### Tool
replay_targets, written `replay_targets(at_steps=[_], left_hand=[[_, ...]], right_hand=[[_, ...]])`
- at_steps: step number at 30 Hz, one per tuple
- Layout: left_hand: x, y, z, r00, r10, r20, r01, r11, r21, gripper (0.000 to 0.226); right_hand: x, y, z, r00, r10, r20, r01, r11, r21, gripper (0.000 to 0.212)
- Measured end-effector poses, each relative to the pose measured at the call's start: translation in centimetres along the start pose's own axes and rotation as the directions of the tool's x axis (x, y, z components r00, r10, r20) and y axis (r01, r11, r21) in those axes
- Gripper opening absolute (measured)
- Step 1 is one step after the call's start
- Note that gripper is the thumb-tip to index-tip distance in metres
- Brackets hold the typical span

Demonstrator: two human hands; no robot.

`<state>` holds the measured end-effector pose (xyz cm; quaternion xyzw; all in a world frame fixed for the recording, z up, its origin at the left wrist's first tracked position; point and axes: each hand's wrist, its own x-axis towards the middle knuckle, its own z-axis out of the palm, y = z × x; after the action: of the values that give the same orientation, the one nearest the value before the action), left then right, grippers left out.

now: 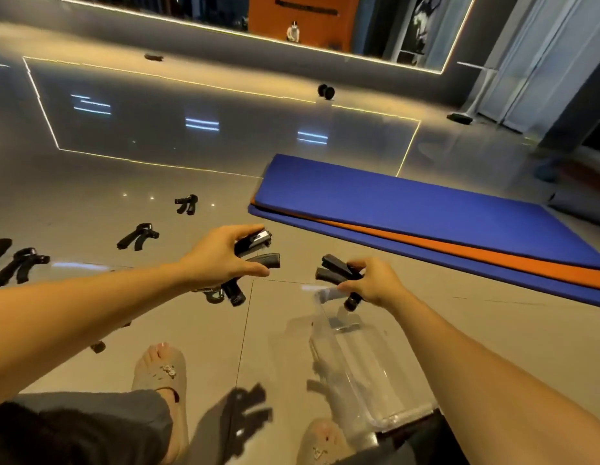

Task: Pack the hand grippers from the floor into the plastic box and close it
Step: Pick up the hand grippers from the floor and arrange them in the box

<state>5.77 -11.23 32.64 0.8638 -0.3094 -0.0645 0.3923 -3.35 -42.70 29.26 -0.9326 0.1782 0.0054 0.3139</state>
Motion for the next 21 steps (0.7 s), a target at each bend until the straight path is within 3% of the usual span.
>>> replay_targets(at_steps=[8,13,21], left_hand=[[5.5,-3.7,8.2,0.970,0.036,0.239,-0.025,0.998,-0.050,0.104],[8.1,-5.2,12.1,0.940,0.053,0.336,-0.058,0.998,0.005,0.093],[12.8,-9.1,12.0,0.955,0.011,0.296,-0.016,1.000,0.013,0.094]], right_hand=[[1.2,12.6,4.5,0.972,0.233,-0.010,-0.233,0.972,-0.021,0.041],[3.5,14.5,8.1,0.972,0.193,0.135,-0.191,0.981,-0.033,0.056],[8.8,12.4,12.3,0.988,0.143,0.058,-0.147,0.987,0.071,0.052]])
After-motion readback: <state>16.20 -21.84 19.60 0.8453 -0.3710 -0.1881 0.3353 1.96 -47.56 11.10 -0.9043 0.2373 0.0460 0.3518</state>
